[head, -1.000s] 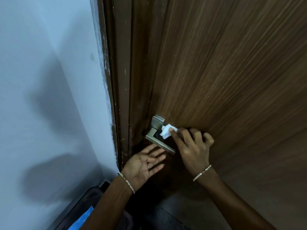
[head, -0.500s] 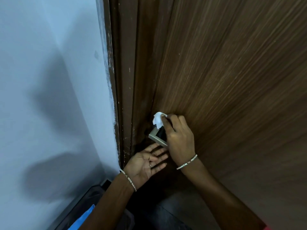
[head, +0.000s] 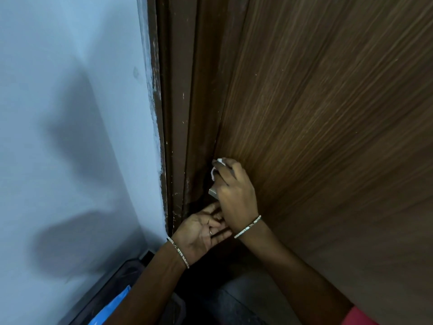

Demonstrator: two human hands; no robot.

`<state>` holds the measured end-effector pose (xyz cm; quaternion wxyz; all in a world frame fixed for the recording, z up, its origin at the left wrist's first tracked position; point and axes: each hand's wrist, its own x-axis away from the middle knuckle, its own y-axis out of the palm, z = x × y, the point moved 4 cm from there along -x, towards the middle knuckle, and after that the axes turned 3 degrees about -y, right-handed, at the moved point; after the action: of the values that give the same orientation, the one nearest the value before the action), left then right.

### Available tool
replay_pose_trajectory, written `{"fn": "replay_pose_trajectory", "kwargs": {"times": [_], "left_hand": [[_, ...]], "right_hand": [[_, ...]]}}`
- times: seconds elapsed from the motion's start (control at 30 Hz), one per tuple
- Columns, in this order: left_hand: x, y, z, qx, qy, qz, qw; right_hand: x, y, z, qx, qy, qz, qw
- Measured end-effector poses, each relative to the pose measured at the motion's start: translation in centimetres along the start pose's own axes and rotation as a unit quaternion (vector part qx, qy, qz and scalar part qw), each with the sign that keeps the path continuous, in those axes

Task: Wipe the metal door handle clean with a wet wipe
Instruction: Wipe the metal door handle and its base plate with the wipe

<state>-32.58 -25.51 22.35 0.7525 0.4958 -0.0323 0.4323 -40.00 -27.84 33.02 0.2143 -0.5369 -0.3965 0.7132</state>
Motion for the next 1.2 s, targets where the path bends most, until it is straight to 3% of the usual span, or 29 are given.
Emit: {"fn": "replay_pose_trajectory", "kwargs": {"times": [0.27,0.37,0.47,0.63,0.93,1.2], "left_hand": [[-0.2,0.0,-0.1,-0.004,-0.017,-0.006,1.0],[-0.3,-0.1,-0.2,0.005,-0.015,-0.001,1.0],[-0.4,0.0,-0.2,-0.004,-0.01,-0.007,1.0],[-0.2,-0.1,0.0,-0.004,-0.014,-0.008,1.0],[-0.2,0.0,0.0,-0.005,0.0,-0.015,1.0],[0.5,-0.3,0.5,-0.049,0.006,0.019,0.999]], "right_hand": [[1.9,-2.5,2.2,-0.028,0.001,0.081,0.996],[0.3,-2.1,1.2,-0.02,-0.012,0.04,0.999],[-1.3,-1.2,0.2,0.012,-0.078,-0.025,0.997],[0.9,-1.4,1.8,0.027,-0.144,-0.022,0.989],[0.7,-0.3,0.5,-0.004,-0.032,-0.037,0.999],[1.6,-0.7,0.4,-0.054,0.053,-0.181,0.981]]}}
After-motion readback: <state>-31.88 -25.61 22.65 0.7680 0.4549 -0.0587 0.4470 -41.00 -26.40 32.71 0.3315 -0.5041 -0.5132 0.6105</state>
